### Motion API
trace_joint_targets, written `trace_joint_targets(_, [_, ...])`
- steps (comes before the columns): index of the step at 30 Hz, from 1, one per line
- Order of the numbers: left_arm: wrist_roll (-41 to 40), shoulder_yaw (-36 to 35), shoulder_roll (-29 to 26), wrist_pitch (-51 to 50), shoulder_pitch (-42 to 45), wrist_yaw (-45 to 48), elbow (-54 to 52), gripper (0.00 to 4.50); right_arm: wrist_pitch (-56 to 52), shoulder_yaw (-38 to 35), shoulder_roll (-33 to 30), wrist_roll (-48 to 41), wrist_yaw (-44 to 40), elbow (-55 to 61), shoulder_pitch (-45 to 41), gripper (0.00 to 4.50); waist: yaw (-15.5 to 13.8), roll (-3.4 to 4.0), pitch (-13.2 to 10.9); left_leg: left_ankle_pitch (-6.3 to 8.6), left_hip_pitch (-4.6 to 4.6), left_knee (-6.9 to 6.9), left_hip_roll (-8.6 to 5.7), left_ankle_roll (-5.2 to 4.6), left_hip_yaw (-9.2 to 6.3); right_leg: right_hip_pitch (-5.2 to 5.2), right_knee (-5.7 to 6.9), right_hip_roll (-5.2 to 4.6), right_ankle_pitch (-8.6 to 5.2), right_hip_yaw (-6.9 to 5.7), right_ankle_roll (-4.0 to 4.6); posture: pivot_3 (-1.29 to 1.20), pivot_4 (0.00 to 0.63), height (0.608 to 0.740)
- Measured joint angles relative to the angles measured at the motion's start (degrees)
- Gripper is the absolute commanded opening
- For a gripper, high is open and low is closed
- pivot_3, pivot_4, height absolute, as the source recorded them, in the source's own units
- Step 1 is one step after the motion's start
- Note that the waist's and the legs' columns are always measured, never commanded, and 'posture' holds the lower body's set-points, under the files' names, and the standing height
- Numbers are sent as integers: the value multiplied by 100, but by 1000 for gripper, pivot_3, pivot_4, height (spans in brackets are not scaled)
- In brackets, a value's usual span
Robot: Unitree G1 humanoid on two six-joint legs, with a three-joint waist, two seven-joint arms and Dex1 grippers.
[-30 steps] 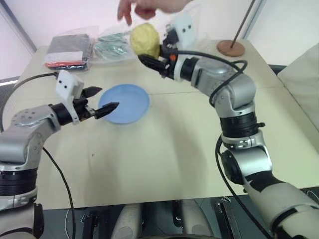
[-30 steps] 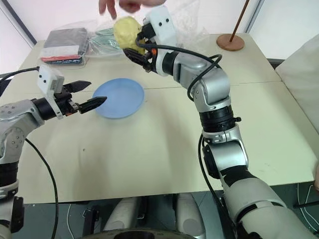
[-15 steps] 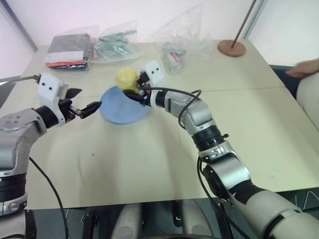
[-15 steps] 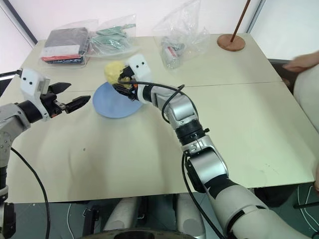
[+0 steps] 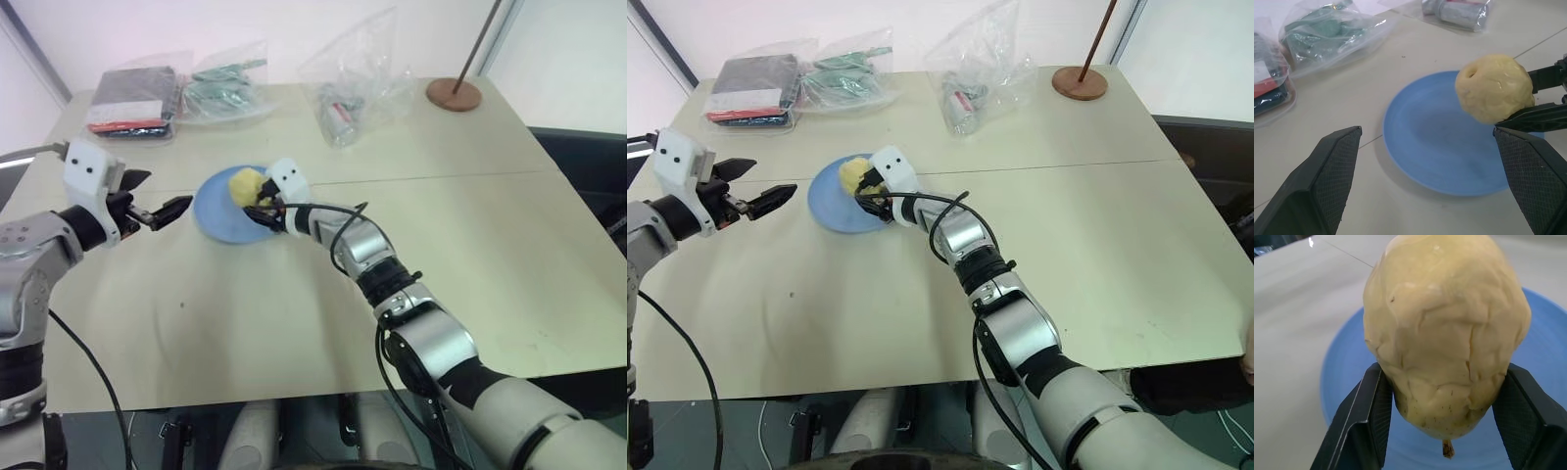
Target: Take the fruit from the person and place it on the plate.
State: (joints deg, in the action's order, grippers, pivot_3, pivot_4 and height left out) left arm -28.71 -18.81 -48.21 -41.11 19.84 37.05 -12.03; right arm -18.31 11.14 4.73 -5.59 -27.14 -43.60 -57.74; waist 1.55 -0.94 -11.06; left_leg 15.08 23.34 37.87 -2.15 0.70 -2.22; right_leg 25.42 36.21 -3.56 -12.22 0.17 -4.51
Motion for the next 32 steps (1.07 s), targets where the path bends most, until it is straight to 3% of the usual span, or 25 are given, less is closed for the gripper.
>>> trace_joint_targets(4, [2,5,14,0,0,-11,-1,4500,128,-7,-3,132,24,-160,0,4226,41,0,0,0,0,0,0,1,-1,0,0,0,0,0,0,0,150,740])
trace_joint_targets(5, [2,5,17,0,0,-12,-3,4500,138,-8,-3,166,22,-165,0,4456,59,0,0,0,0,0,0,1,-1,0,0,0,0,0,0,0,150,740])
trace_joint_targets(11, [-47,26,28,-13,0,34,-64,4500,136,-22,-107,239,-63,-15,80,4456,101,0,0,-1,0,-7,0,2,-2,2,0,0,0,0,0,0,150,740])
trace_joint_targets(16, [-186,116,25,-84,-38,261,-201,4500,-532,-53,-623,148,-435,1340,373,4456,81,1,0,-1,1,-8,-3,2,-2,2,-1,-4,0,1,0,0,150,740])
trace_joint_targets(24, [-263,219,-332,-33,-309,976,-224,4500,-2530,-580,-2681,-1000,-1670,4984,1115,4456,50,0,0,0,1,-9,-2,0,-2,-2,-7,-3,-1,-1,0,0,150,740])
trace_joint_targets(30, [-252,233,-479,91,-382,1363,-154,4500,-3287,-1043,-3870,-1935,-2344,6378,1791,4456,69,0,0,0,0,-8,2,-2,0,-4,-7,-1,-2,-1,0,0,150,740])
trace_joint_targets(32, [-255,229,-502,116,-380,1416,-150,4500,-3447,-1202,-3974,-2187,-2370,6631,1845,4456,85,0,0,0,-1,-7,3,-2,6,-5,-7,-1,-1,1,0,0,150,740])
